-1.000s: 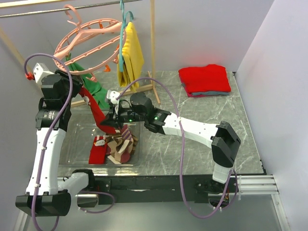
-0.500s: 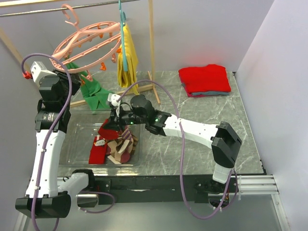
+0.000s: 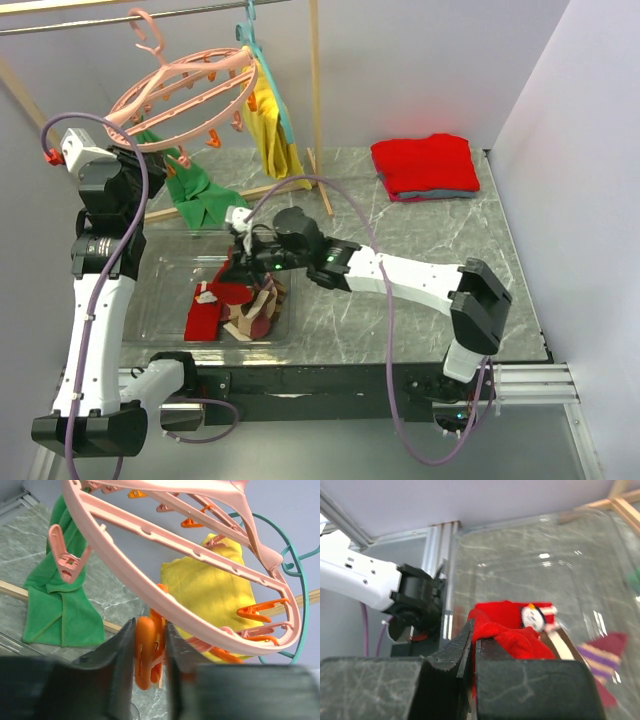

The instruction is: Remove the socks clipped to the hanger

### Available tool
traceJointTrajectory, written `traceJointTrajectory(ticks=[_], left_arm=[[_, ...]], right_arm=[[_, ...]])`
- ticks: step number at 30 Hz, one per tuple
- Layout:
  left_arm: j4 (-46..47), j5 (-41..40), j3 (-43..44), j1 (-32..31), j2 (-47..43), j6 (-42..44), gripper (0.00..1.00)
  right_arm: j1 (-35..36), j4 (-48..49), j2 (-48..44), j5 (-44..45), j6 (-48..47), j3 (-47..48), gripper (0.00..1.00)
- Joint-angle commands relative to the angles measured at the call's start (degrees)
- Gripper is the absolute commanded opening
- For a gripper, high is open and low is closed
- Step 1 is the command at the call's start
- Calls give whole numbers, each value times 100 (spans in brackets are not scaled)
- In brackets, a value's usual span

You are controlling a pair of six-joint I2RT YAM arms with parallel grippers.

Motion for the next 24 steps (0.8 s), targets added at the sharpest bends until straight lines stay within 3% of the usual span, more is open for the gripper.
traceJointTrajectory(ticks=[1, 2, 3, 5, 8, 11, 14, 16, 17, 20, 22, 23, 24], left_arm=[[161, -158, 17, 13, -184, 203, 45], [117, -202, 35, 12, -219, 238, 71], [91, -220, 79, 12, -228, 274, 79], [38, -281, 105, 21, -324, 379, 92], [-41, -352, 132, 13, -482, 528, 100], [-260, -466, 298, 13, -536, 713, 99], [-594, -755, 588, 12, -597, 819, 99], [-744, -1070, 703, 21, -685, 819, 96], [-814, -1160, 755, 13, -746, 819, 96], [-859, -1205, 931, 12, -773, 897, 97], [-745, -681, 905, 12, -747, 1072, 97], [-553, -364, 879, 4, -738, 1161, 97], [-429, -91, 792, 4, -720, 1301, 97]], right_arm=[[325, -94, 410, -17, 0, 773, 0], [352, -112, 619, -52, 61, 862, 0], [379, -112, 717, -105, 105, 968, 0], [440, -147, 989, -210, 237, 1240, 0], [606, -348, 1358, -158, 124, 1635, 0], [695, -752, 1832, 43, 88, 2152, 0], [722, -1304, 2342, 316, 298, 2743, 11], [730, -1500, 2537, 483, 387, 3015, 22], [730, -1605, 2651, 501, 431, 3051, 33], [739, -1528, 2652, 607, 493, 2973, 48], [739, -1449, 2599, 764, 519, 2842, 59], [739, -1431, 2547, 826, 528, 2815, 74], [739, -1457, 2520, 896, 519, 2823, 78]])
